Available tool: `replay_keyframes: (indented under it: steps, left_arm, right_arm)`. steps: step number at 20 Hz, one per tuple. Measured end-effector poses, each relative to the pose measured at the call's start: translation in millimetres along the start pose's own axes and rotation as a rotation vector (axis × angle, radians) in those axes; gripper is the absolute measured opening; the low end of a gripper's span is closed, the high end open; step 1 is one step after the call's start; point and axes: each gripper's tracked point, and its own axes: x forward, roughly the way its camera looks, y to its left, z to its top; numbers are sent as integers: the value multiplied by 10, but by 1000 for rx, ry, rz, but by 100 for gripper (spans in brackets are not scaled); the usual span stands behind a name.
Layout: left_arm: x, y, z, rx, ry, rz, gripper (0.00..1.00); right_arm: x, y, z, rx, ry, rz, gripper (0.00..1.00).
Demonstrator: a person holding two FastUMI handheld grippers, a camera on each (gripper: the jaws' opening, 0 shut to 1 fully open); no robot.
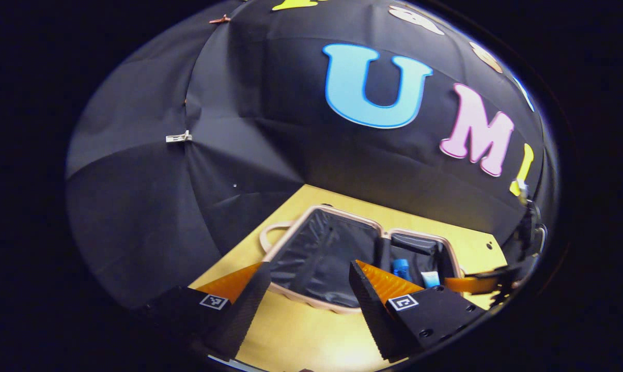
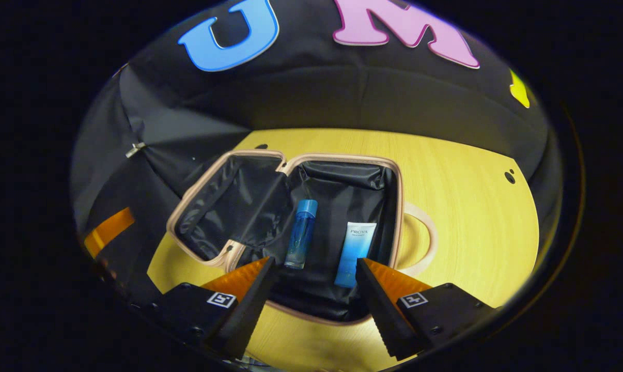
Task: First open the suitcase, pack the skin care products into it, and then close the suitcase.
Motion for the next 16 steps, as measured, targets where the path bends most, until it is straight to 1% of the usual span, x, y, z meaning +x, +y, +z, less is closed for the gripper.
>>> replay_keyframes:
  steps: [2, 3, 5, 7, 8, 9, 10, 11, 13, 14, 15, 16]
  left_arm:
    - [356, 284, 53, -47, 17, 32, 96]
    - [573, 445, 94, -89, 28, 48, 96]
    - [898, 558, 106, -145, 45, 6, 96]
    - [1275, 708, 89, -223, 64, -1, 97]
    - [1479, 797, 35, -284, 94, 3, 96]
    - [1629, 857, -26, -322, 112, 6, 95]
    - [1809, 925, -99, -356, 141, 3, 95]
    - [1915, 989, -178, -374, 165, 17, 94]
    - [2122, 975, -255, -446, 214, -28, 94]
    - [2180, 958, -301, -483, 236, -54, 92]
    - [2272, 969, -371, -514, 264, -61, 95]
    - [2326, 925, -429, -575, 304, -100, 78]
  right_arm:
    - [-232, -73, -37, -28, -34, 0, 98]
    - [-368, -157, -24, -47, -66, -11, 98]
    - [-537, -300, -40, -64, -106, -33, 98]
    - [-709, -443, -91, -60, -121, -55, 98]
    - [-769, -498, -131, -58, -113, -66, 98]
    - [-819, -540, -208, -55, -85, -69, 98]
    - [-882, -579, -305, -48, -47, -68, 98]
    - [-933, -603, -363, -45, -26, -67, 98]
    - [-1021, -707, -450, -45, -5, -93, 98]
    - [-1082, -764, -483, -38, -3, -109, 98]
    - [-1140, -826, -555, -24, 5, -133, 98]
    - [-1180, -874, -629, -5, 15, -150, 98]
